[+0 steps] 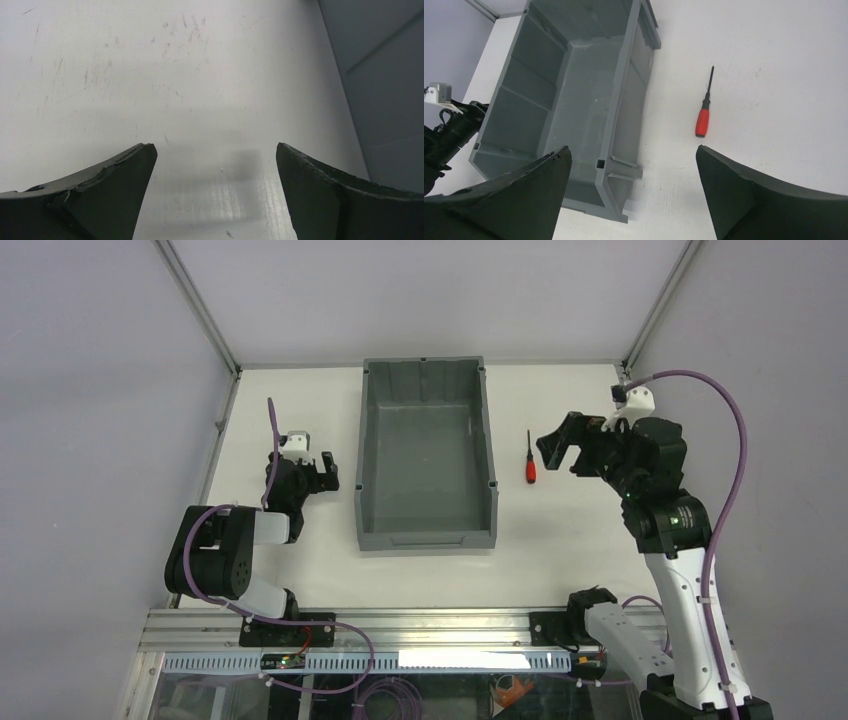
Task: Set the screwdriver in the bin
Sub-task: Pick up the screwdriver from the center of the board.
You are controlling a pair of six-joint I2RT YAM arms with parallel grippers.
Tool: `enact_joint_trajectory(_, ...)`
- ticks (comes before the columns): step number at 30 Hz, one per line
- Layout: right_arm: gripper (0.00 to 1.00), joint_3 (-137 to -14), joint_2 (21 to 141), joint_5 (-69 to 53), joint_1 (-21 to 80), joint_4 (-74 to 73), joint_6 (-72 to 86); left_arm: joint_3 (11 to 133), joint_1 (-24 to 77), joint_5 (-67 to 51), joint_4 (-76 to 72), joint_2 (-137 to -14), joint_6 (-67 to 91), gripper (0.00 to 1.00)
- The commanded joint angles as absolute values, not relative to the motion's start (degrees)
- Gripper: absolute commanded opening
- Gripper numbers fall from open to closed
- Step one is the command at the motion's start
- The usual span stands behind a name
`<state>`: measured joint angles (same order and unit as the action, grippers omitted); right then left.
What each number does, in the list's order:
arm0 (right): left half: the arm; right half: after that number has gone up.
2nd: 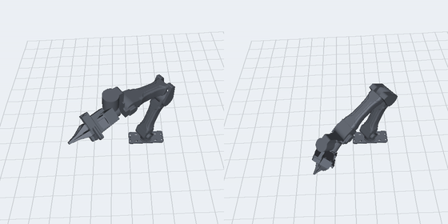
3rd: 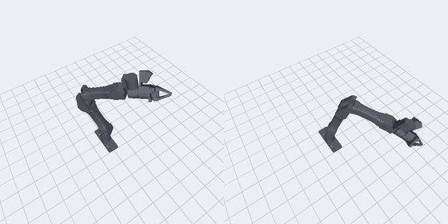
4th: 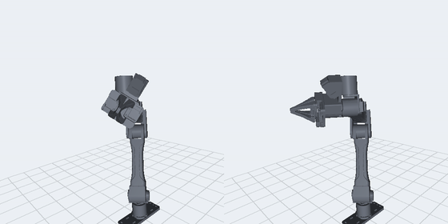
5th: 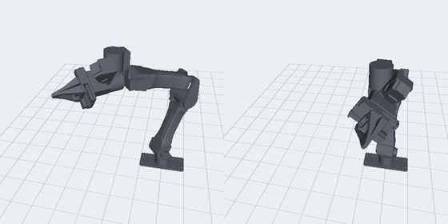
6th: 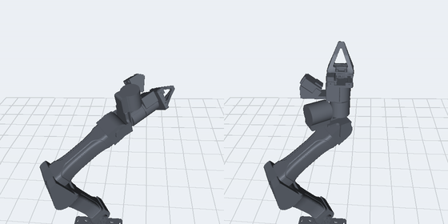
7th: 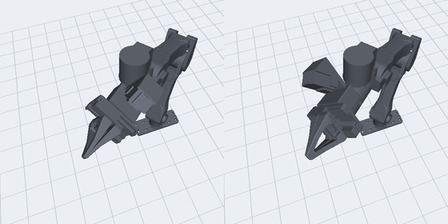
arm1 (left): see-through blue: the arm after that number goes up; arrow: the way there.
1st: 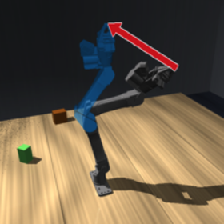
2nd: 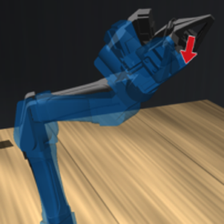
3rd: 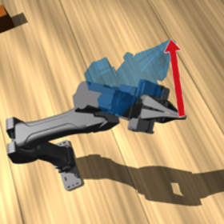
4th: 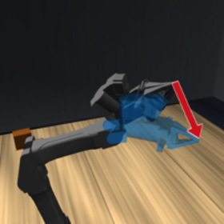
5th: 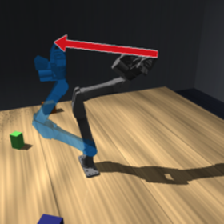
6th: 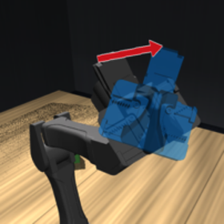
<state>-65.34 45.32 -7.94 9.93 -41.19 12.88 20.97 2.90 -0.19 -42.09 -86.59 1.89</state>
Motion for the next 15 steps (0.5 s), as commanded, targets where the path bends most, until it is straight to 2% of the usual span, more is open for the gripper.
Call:
enact_joint_trajectory(1, 0.99, -72.21, 47.38, -7.39, 9.76, -41.68, 10.59, 21.97, 2.56, -1.17, -45.89, -86.31, 0.53, 0.99)
enact_joint_trajectory(15, 0.99, -89.41, 62.67, -1.53, 9.72, -50.11, 8.65, 21.97, 2.55, -1.13, -45.9, -86.31, 0.53, 0.99)
